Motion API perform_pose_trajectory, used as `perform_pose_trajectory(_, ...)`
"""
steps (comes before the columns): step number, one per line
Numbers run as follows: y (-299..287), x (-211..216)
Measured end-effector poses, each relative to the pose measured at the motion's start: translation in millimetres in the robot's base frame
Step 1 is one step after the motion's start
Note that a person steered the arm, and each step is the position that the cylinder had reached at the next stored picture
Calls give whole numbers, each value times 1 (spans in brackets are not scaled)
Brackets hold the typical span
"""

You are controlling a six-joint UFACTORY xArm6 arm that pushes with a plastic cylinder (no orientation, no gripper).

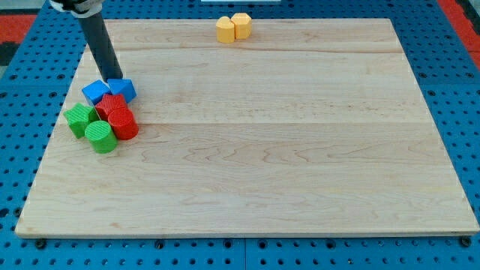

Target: Push the yellow blocks to the left side of the board

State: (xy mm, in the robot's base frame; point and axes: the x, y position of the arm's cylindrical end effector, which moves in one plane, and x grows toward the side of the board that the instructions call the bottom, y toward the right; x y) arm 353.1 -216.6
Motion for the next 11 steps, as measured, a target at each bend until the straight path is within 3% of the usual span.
perform_pose_trajectory(4,121,29)
perform_pose_trajectory(5,115,6)
perform_pose_trajectory(6,238,-44)
perform_pose_trajectory(7,319,-142)
perform_pose_trajectory(8,277,-160)
perform_pose_trajectory(9,184,-155)
perform_pose_trajectory(11,131,-76)
